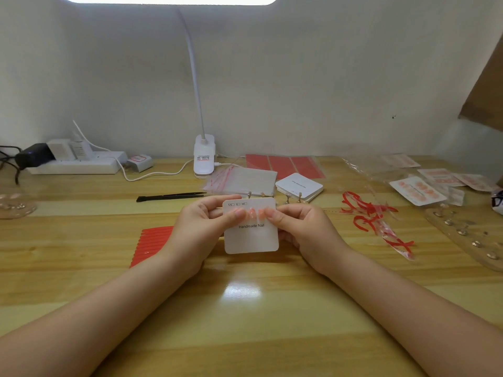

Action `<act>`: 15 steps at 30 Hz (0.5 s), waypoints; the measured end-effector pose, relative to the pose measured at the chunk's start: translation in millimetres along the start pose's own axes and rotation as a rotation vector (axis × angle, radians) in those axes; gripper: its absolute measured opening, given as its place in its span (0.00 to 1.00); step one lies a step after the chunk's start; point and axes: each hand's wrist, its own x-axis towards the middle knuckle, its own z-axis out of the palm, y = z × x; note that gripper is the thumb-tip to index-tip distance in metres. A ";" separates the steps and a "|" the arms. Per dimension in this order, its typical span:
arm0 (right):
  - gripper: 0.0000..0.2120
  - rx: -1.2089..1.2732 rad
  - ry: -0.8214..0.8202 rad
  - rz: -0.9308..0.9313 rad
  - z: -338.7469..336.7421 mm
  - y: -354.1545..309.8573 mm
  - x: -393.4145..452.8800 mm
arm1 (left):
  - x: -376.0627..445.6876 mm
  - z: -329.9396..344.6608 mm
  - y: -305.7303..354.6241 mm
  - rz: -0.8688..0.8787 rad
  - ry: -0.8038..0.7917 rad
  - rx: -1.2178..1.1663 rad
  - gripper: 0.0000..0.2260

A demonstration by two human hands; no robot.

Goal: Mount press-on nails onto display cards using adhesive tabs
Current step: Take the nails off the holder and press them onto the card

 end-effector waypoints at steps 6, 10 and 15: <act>0.18 0.128 -0.109 0.065 -4.5 -2.0 3.9 | -1.0 -0.3 -3.8 0.031 -0.011 0.065 0.15; 0.14 0.060 -0.058 0.049 -4.7 -0.9 2.8 | -1.5 0.6 -5.8 0.074 -0.009 0.113 0.14; 0.07 -0.177 0.083 -0.021 0.7 5.2 1.4 | -4.1 1.9 -9.1 0.237 0.120 0.480 0.18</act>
